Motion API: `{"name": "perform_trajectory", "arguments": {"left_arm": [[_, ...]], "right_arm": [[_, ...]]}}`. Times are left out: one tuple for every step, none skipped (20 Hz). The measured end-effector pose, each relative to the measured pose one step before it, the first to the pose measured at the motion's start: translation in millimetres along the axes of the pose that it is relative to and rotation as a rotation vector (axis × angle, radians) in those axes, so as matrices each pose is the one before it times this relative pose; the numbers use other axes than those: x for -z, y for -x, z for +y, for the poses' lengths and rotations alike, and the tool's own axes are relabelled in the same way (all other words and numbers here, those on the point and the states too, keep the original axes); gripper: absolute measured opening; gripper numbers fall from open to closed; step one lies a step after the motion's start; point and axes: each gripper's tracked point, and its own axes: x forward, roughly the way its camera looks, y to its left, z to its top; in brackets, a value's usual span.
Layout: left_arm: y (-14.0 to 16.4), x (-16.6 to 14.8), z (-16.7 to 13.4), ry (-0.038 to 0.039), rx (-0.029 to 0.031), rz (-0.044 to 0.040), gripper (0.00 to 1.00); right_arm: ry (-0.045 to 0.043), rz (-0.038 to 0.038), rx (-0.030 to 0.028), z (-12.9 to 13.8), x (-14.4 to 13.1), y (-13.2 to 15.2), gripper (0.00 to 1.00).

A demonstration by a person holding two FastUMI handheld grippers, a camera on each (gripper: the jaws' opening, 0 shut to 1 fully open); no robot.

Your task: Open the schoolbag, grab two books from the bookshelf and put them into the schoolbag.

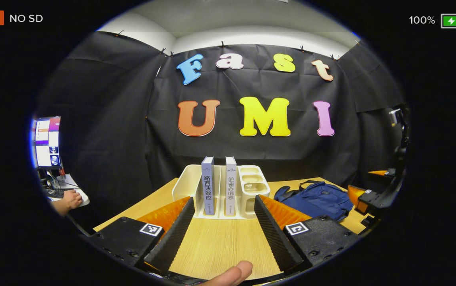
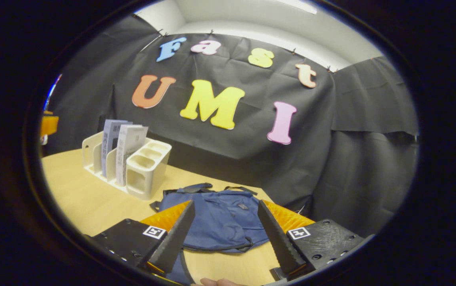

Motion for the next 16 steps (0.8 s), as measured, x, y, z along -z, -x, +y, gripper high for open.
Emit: {"name": "perform_trajectory", "arguments": {"left_arm": [[-0.82,-1.19,2.85,0.00493,-0.00464,-0.00132,0.96],[0.65,-0.6,2.03,0.00525,-0.00263,-0.00073,0.96],[-0.2,-0.28,0.48,0.00398,-0.00003,-0.00018,0.96],[-0.06,-0.52,-0.1,0.00049,0.003,-0.00074,0.96],[-0.37,-0.28,-0.35,-0.0026,0.00004,-0.00074,0.96],[0.66,0.01,1.08,-0.00321,-0.00253,0.00064,0.96],[0.33,0.4,2.92,-0.00132,-0.00449,-0.00043,0.96],[0.19,0.13,1.54,0.00002,-0.00256,-0.00131,0.96],[-0.96,0.17,-0.54,0.00054,0.0016,0.00115,0.96],[-0.45,0.49,-0.24,0.00144,0.00144,0.00373,0.96],[-1.34,0.77,0.73,0.00143,-0.00106,0.00231,0.96],[-0.42,0.57,0.65,0.00094,-0.00186,0.00214,0.96],[1.07,-0.08,0.72,0.00077,-0.00117,-0.00027,0.96],[-0.72,-1.0,0.59,0.00031,-0.0025,0.00109,0.96],[0.76,0.19,1.77,-0.00129,-0.00243,-0.00129,0.96],[-0.1,-1.14,1.72,-0.00245,-0.00487,-0.00353,0.96]], "right_arm": [[0.02603,0.02734,-0.00963,10.24,9.6,-8.69,0.95],[0.0303,0.03074,-0.01511,12.41,10.56,-9.14,0.95],[0.0281,0.02741,-0.01292,10.94,7.85,-8.06,0.95],[0.04247,0.02969,-0.01984,14.17,7.51,-9.48,0.95],[0.04387,0.02504,-0.01029,11.41,5.83,-7.83,0.95],[0.03732,0.01368,-0.00973,11.35,2.09,-6.35,0.95],[0.04374,0.0142,-0.00979,11.34,3.5,-5.12,0.96],[0.04737,0.00987,-0.01079,13.05,-0.8,-7.36,0.95],[0.04444,0.01124,-0.00986,9.08,-2.63,-6.79,0.98],[0.06168,0.01357,-0.01099,10.66,-2.11,-7.93,0.98],[0.06053,0.02619,-0.00117,7.41,1.35,-7.75,0.98],[0.05545,0.02275,-0.00553,6.83,1.51,-7.59,0.95],[0.04226,0.02732,-0.00011,5.01,2.35,-5.55,0.95],[0.02767,0.02845,0.00807,2.75,4.1,-5.61,0.95],[0.02472,0.02377,0.00835,1.32,1.77,-4.14,0.95],[0.01796,0.01801,0.01115,-0.36,0.32,-6.03,0.95]]}}
